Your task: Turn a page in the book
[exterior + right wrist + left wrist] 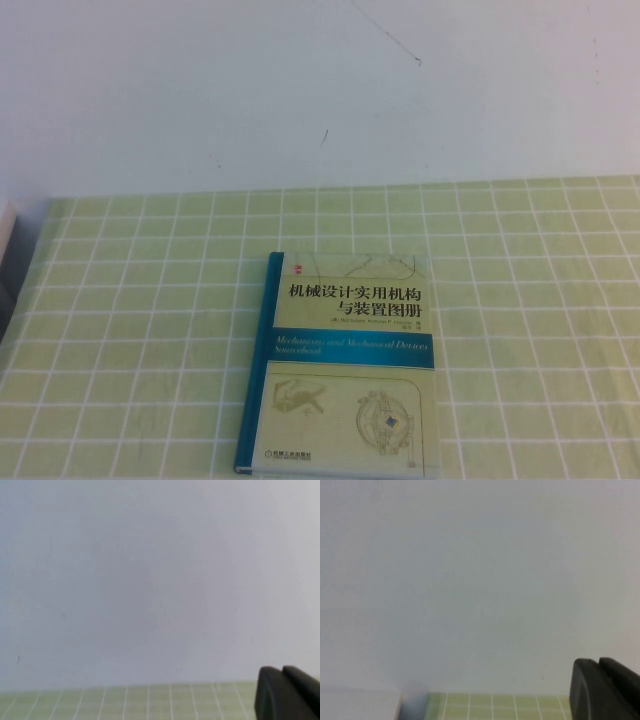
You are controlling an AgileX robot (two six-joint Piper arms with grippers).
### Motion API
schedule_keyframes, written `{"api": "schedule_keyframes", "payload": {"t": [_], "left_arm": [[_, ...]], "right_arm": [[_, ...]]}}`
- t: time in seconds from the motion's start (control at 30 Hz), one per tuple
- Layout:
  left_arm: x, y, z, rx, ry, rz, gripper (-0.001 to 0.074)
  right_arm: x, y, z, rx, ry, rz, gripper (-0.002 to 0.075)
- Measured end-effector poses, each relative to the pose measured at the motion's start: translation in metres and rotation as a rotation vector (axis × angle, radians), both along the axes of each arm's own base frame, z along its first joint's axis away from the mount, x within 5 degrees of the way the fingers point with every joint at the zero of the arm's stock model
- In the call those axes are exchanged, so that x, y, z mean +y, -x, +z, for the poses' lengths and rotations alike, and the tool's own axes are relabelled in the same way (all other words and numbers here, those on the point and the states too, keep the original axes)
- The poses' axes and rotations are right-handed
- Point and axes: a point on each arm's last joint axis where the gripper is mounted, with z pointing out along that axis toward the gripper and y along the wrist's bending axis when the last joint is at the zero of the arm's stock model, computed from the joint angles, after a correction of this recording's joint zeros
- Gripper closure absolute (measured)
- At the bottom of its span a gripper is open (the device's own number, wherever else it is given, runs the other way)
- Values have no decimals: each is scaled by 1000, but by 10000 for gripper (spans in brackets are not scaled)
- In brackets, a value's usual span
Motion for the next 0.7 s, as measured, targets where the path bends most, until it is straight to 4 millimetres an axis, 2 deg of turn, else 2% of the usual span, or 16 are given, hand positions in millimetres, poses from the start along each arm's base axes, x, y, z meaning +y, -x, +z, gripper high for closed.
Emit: {"api": "schedule_keyframes", "payload": {"t": [0.1,0.27,0.43,0.47,0.7], "left_arm": [[-3,-12,3,128,4,-30,737],[-20,-41,-15,391,-32,-220,737],[-39,-69,-31,577,38,-429,737],[-41,-80,-37,624,54,-458,737],[-48,-130,-66,788,96,-533,737]], "right_arm": [[3,-7,4,176,-2,39,729],[18,-28,3,444,41,228,729],[37,-50,-1,561,37,487,729],[41,-55,-3,579,32,538,729],[50,-103,-25,743,-4,720,729]]}}
